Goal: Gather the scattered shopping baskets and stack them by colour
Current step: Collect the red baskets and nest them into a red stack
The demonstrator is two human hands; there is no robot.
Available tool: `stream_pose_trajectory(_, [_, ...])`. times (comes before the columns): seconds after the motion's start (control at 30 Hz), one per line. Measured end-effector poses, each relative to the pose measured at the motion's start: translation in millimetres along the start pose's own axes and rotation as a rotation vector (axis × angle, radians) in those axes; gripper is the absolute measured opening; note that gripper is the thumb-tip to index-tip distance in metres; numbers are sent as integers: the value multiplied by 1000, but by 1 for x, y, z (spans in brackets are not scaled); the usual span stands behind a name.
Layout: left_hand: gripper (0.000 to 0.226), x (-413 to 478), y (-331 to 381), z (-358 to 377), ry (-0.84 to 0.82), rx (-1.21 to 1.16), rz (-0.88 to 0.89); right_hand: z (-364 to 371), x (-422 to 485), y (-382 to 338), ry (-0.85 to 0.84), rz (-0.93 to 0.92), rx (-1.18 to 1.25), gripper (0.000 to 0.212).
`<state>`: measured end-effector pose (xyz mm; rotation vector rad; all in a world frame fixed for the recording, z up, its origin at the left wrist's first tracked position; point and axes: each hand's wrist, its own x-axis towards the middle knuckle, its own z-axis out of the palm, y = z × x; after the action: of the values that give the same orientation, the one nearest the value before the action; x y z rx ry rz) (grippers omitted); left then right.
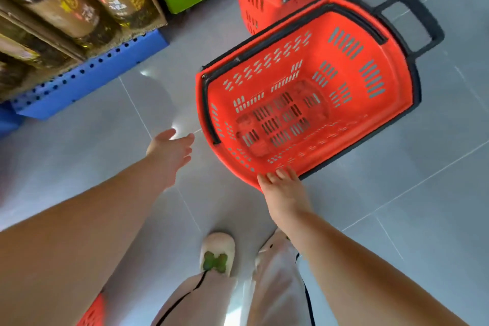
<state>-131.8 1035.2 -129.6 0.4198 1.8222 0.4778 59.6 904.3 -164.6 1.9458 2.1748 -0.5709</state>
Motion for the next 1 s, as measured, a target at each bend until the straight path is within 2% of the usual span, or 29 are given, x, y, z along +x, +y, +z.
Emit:
stream_pose_trajectory(0.07, [62, -3, -12, -15, -12, 9, -23, -1, 22, -32, -46, 10, 67, 42])
stream_pose_trajectory(0.17, [57, -3, -24, -35, -1, 15, -74, -3, 59, -74, -215, -55, 232, 51])
stream_pose_trajectory(0.27, [50, -1, -32, -48, 21, 0, -161, -12, 79, -96, -205, -73, 399, 54])
stream_pose_trajectory(0.37, [42, -3, -42, -42, 5, 14, -293, -20, 80, -76, 7, -30, 403, 51])
stream_pose_trajectory(0.43, [37, -10, -49, -26, -50, 36, -401, -22, 75, -44, 88, 62, 336, 49])
stream_pose_trajectory(0.5, [34, -16, -54, 2, -158, 40, -485, -20, 63, -2, 56, 204, 229, 55])
stream_pose_trajectory(0.57, [28, -22, -56, 29, -206, 8, -475, -19, 51, 36, 13, 340, 161, 64])
stream_pose_trajectory(0.63, [8, -19, -47, 51, -100, -98, -459, -20, 39, 70, 17, 453, 136, 72])
stream_pose_trajectory(0.67, [8, -15, -41, 61, -27, -130, -446, -21, 32, 88, 18, 513, 130, 76])
stream_pose_trajectory(0.77, [29, 10, -16, 61, 157, -207, -457, -22, 20, 122, 72, 672, 167, 83])
stream_pose_trajectory(0.8, [30, 17, -10, 57, 202, -164, -430, -23, 19, 131, 89, 713, 203, 84])
stream_pose_trajectory(0.87, [13, 26, 1, 51, 200, -138, -422, -21, 21, 144, 94, 792, 370, 87])
stream_pose_trajectory(0.9, [19, 35, -2, 45, 234, -100, -387, -21, 24, 146, 92, 845, 509, 89])
stream_pose_trajectory(0.97, [13, 41, -2, 38, 297, -100, -275, -20, 31, 145, 131, 969, 786, 92])
stream_pose_trajectory(1.0, [24, 42, -2, 35, 316, -47, -243, -19, 32, 142, 178, 1022, 860, 93])
